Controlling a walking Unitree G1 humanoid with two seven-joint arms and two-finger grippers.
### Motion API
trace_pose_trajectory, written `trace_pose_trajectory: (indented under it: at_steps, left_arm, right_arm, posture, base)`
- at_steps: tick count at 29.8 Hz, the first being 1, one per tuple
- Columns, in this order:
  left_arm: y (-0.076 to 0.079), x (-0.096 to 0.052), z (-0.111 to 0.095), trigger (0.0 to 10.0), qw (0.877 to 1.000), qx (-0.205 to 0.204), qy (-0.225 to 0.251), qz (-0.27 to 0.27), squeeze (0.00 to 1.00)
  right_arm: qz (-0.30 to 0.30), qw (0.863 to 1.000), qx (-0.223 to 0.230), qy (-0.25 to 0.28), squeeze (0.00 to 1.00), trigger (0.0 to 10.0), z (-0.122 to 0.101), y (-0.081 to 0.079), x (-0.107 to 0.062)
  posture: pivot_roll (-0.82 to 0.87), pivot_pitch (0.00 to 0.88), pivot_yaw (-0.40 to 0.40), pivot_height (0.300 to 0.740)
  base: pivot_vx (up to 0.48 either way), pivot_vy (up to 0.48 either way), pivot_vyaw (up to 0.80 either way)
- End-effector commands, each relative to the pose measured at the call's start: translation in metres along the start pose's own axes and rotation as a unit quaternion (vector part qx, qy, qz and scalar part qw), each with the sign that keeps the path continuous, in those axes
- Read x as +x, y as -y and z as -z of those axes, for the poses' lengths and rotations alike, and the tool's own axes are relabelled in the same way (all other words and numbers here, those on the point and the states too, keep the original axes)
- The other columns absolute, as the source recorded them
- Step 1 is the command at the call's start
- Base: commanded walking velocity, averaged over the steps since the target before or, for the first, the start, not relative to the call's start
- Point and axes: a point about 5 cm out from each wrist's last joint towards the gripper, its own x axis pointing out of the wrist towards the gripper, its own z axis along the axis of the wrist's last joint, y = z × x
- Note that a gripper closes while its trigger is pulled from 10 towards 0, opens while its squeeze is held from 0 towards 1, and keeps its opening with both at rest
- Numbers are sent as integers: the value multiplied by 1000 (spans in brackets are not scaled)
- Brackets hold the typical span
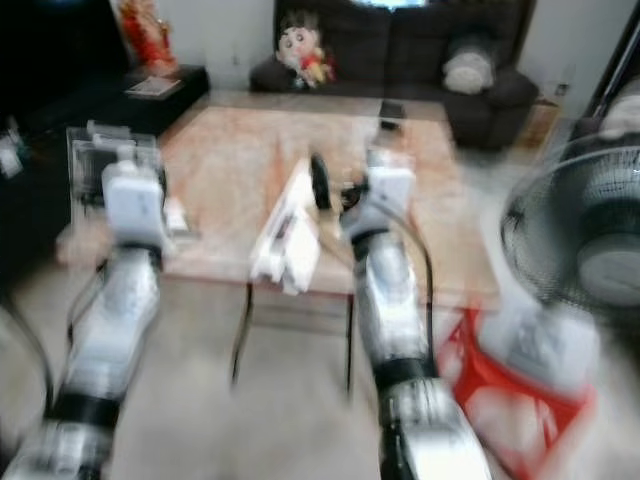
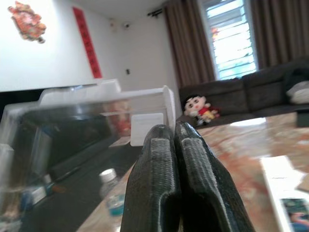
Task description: Picking trash to rubbish bin
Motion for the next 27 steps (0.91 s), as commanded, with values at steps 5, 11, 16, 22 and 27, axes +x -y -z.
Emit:
trace_pose_trajectory:
  at_steps: [5, 11, 16, 22, 27]
  left_arm:
    - [-4, 4, -3, 10000, 1000, 2, 6, -7, 0]
    - [-4, 2, -1, 10000, 1000, -1, 0, -6, 0]
    - [-4, 0, 1, 10000, 1000, -6, -7, -7, 0]
    - [-3, -1, 4, 10000, 1000, -25, -17, -7, 0]
    - [0, -6, 9, 10000, 999, -42, -31, 0, 0]
  right_arm:
    - [-4, 1000, -2, 3, 0, 10000, -3, -2, 4]
    - [-4, 1000, -2, -2, 0, 10000, 0, -2, 2]
    - [-4, 1000, -3, -7, 0, 10000, 2, -1, 0]
    - [-7, 1000, -5, -12, 0, 10000, 3, -1, -1]
    - [-5, 1000, -2, -23, 0, 10000, 9, 1, -4]
  posture:
    - [17, 0, 3, 740]
    - [16, 0, 4, 740]
    - [13, 0, 1, 740]
    - [10, 0, 0, 740]
    - [9, 0, -1, 740]
  base:
    - [0, 0, 0]
    - [0, 0, 0]
    - [0, 0, 0]
    - [0, 0, 0]
    - [0, 0, 0]
